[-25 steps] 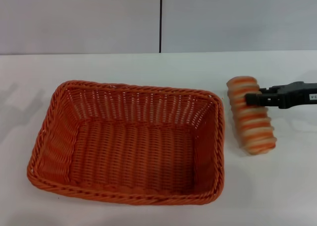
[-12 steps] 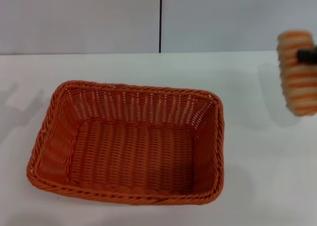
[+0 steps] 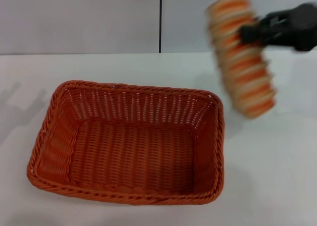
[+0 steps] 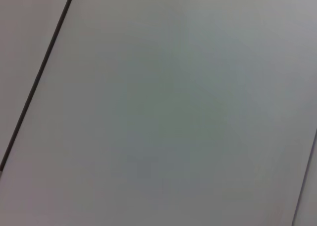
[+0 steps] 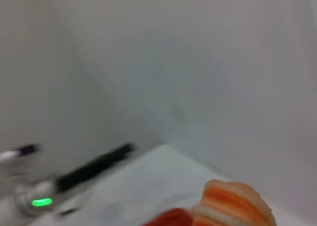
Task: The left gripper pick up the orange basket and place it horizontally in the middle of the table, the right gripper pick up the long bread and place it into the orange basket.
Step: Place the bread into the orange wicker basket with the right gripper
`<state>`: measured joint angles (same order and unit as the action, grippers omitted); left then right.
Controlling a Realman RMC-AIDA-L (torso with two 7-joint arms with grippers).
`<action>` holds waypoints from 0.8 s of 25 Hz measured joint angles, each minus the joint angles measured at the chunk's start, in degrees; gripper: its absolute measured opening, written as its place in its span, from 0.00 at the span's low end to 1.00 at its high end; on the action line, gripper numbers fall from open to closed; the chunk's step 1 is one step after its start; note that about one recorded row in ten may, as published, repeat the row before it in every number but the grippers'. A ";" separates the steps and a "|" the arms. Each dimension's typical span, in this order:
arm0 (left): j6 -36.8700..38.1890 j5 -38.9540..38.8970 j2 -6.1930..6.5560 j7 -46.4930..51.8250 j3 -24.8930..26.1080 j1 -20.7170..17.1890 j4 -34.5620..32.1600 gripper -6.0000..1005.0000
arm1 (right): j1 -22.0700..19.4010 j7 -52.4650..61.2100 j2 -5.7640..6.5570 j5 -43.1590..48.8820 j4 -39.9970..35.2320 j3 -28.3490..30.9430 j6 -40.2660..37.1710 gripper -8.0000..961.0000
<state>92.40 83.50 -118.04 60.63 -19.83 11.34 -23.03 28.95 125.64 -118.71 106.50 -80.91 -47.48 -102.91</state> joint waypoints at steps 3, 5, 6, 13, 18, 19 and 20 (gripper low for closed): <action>0.11 0.00 0.00 0.02 0.14 -0.16 0.00 0.83 | 1.91 0.03 -0.05 -2.88 5.98 -7.66 1.29 0.29; 0.24 0.00 0.00 0.02 0.15 -0.18 0.00 0.83 | 2.69 -0.26 -0.05 -2.88 8.17 -9.61 2.22 0.29; 0.28 0.00 0.00 0.02 0.15 -0.19 0.00 0.83 | 4.26 -1.24 -0.02 -2.69 12.14 -12.94 4.03 0.28; 0.42 0.03 -0.07 -0.12 -0.21 -0.06 0.04 0.83 | 8.49 -7.13 0.04 -2.45 22.81 -17.23 8.39 0.24; 0.43 0.03 -0.03 -0.10 -0.12 -0.40 0.09 0.83 | 10.10 -11.04 -0.03 -2.56 26.78 -17.30 9.39 0.23; 0.43 0.03 -0.03 -0.10 -0.12 -0.40 0.09 0.83 | 10.10 -11.04 -0.03 -2.56 26.78 -17.30 9.39 0.23; 0.43 0.03 -0.02 -0.13 -0.15 -0.43 0.09 0.83 | 10.20 -11.49 -0.05 -2.67 27.17 -17.30 9.81 0.23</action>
<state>92.83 83.53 -118.06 60.50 -19.98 10.91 -22.94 39.15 114.15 -118.76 103.83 -53.74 -64.78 -93.10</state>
